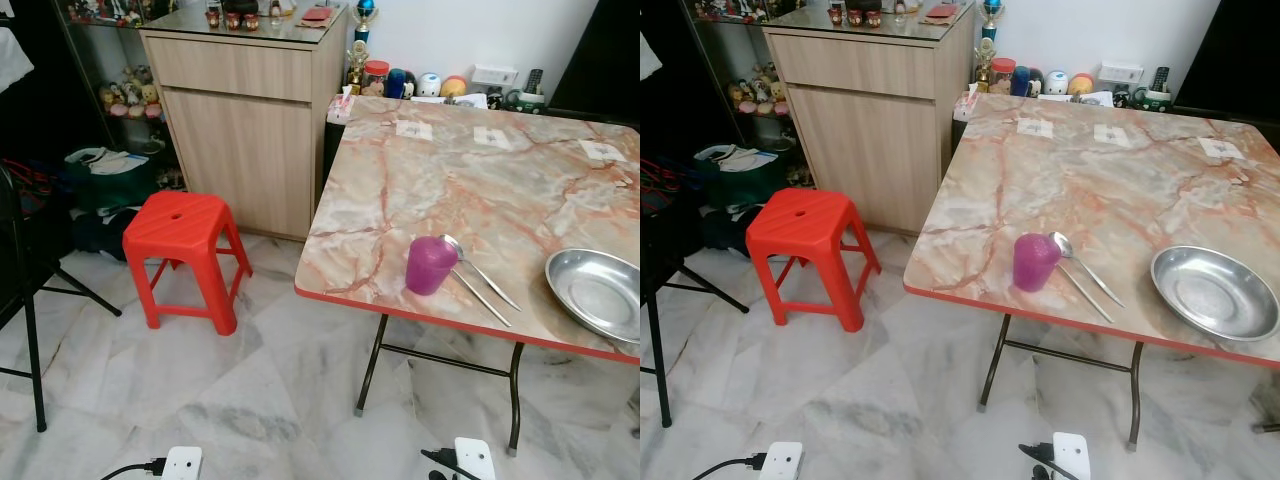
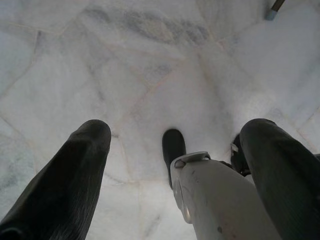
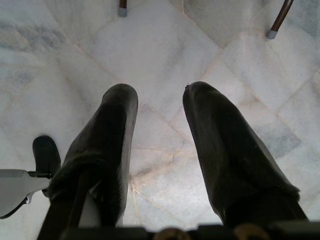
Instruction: Setting the table
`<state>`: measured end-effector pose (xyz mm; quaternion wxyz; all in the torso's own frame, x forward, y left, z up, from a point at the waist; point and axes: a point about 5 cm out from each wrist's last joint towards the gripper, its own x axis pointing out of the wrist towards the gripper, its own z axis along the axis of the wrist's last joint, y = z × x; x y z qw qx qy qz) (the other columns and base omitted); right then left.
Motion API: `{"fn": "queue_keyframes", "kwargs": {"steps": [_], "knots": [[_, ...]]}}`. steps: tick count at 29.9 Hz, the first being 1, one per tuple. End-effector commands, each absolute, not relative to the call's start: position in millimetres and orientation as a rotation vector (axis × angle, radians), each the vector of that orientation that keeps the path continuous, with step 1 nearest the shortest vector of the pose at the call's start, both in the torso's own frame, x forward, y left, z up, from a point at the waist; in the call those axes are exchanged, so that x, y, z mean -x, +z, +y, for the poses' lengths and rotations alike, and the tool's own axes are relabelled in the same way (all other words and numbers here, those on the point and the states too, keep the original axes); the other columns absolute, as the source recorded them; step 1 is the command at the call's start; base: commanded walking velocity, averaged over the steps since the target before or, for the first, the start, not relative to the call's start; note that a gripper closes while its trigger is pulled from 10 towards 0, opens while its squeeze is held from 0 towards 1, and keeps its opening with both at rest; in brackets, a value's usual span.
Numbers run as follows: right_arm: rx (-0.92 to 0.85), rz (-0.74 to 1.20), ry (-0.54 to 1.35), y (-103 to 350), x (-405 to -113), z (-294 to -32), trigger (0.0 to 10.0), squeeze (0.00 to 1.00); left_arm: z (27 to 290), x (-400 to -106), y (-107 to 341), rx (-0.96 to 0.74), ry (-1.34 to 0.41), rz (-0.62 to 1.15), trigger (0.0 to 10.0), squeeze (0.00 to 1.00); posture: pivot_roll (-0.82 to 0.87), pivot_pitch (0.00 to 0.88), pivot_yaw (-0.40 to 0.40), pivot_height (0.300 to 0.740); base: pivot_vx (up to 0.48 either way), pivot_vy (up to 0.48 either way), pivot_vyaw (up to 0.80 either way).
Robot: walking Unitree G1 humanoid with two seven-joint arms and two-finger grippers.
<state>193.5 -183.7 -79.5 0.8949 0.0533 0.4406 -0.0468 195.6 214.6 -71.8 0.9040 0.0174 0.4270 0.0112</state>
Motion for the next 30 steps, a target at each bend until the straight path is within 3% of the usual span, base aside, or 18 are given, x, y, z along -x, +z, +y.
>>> {"fn": "queue_keyframes", "kwargs": {"steps": [1, 8, 22, 30], "knots": [[-0.132, 0.912, -0.121, -80.9, -190.2, -184.7, 10.0, 0.00, 215.4, -187.0, -76.5, -0.038, 0.019, 0.924, 10.0, 0.00, 0.04, 0.073, -0.056, 0.740, 0.000, 0.000, 0.00], [-0.144, 0.913, -0.126, -81.3, -189.8, -182.4, 10.0, 0.00, 218.1, -191.1, -74.0, -0.044, 0.027, 0.915, 10.0, 0.00, 0.04, 0.075, -0.053, 0.740, 0.000, 0.000, 0.00], [-0.143, 0.894, -0.108, -78.2, -196.7, -178.5, 10.0, 0.00, 215.8, -187.5, -76.0, -0.051, 0.007, 0.921, 10.0, 0.00, 0.05, 0.075, -0.055, 0.740, 0.000, 0.000, -0.77], [-0.142, 0.866, -0.104, -75.1, -201.8, -177.7, 10.0, 0.00, 215.3, -187.8, -76.0, -0.057, 0.000, 0.922, 10.0, 0.00, 0.05, 0.074, -0.053, 0.740, 0.000, -0.359, -0.41]]}}
